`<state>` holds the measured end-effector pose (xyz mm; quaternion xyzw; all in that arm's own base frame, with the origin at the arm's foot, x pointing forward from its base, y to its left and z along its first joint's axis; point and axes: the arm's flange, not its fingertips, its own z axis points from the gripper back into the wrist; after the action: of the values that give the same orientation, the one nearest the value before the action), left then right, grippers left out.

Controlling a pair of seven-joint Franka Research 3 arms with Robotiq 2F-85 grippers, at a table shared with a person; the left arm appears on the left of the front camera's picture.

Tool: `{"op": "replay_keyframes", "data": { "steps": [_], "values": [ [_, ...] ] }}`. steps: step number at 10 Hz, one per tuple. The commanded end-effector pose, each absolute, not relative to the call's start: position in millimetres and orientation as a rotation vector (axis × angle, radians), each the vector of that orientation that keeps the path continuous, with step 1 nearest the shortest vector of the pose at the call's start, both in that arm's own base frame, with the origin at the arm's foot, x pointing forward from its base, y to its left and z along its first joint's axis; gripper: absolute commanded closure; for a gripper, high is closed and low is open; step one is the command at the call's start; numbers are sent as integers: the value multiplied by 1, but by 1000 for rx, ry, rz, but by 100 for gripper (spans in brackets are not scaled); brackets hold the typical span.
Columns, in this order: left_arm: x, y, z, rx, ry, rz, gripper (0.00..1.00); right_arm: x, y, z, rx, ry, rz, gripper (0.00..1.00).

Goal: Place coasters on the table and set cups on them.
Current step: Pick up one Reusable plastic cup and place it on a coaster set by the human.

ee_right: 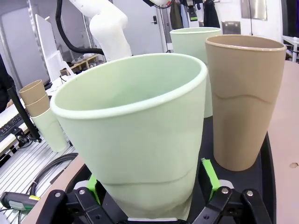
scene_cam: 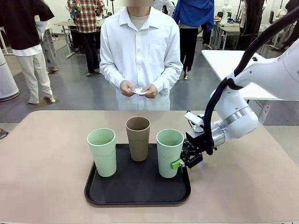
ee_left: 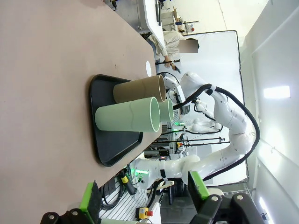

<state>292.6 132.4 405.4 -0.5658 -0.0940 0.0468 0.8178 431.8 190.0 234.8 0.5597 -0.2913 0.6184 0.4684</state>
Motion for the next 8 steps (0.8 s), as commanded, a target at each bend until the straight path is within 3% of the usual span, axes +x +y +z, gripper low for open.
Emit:
{"op": "replay_keyframes", "data": {
  "steps": [1, 2, 3, 4, 5, 6, 8],
  "values": [
    [292, 133, 406, -1223, -215, 91, 0, 438, 196, 236, 1418, -697, 1542, 0],
    [292, 133, 406, -1223, -215, 91, 0, 438, 196, 236, 1430, -697, 1559, 60],
    [292, 133, 406, -1223, -215, 91, 0, 438, 195, 237, 1434, -699, 1559, 60],
    [292, 133, 406, -1223, -215, 91, 0, 438, 193, 239, 1435, -703, 1560, 100],
    [292, 133, 406, -1223, -215, 91, 0, 436, 189, 243, 1434, -713, 1557, 65],
    [292, 133, 406, -1223, -215, 91, 0, 431, 184, 252, 1423, -725, 1558, 100],
    [292, 133, 406, -1223, -215, 91, 0, 413, 164, 309, 1297, -831, 1505, 100]
  ]
}}
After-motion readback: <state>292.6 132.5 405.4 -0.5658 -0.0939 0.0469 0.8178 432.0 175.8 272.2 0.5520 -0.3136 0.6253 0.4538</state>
